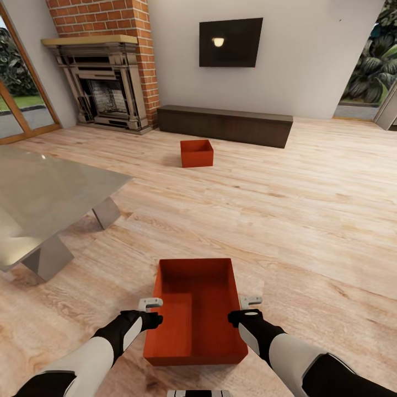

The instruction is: Move the two storage containers from the living room to the garage. In the garage, place one container on the floor and stack the other container on top of it (either order is fine).

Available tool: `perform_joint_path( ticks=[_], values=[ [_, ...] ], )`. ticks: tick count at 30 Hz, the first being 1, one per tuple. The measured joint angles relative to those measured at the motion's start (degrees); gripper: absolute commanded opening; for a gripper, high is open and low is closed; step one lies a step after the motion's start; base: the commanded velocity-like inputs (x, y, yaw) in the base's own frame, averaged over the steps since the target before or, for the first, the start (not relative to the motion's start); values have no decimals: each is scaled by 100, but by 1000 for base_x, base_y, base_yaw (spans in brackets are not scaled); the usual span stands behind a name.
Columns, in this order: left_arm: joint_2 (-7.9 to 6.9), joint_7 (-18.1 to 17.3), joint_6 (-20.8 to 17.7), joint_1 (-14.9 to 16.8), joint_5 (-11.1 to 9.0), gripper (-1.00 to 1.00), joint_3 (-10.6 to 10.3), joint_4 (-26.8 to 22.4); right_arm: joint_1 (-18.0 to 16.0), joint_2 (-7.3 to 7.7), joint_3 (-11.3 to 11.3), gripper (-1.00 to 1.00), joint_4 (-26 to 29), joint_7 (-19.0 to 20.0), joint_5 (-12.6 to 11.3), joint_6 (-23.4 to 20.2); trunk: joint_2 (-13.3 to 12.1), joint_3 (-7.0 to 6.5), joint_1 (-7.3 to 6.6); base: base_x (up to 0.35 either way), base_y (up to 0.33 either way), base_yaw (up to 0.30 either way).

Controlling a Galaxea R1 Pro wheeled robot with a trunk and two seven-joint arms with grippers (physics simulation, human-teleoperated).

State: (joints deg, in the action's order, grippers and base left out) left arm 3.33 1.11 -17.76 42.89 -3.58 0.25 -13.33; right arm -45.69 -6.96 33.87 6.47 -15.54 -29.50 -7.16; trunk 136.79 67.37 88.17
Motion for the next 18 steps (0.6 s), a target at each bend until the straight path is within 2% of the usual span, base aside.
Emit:
perform_joint_path(
  ticks=[9,18],
  values=[
    [2,5,0,0,0,100,0,1,0,0,0,100,0,2,2,0,361,162,198,0,0,0],
    [2,5,0,0,0,100,0,7,0,0,1,100,0,5,8,0,363,162,198,0,0,0]
  ],
)
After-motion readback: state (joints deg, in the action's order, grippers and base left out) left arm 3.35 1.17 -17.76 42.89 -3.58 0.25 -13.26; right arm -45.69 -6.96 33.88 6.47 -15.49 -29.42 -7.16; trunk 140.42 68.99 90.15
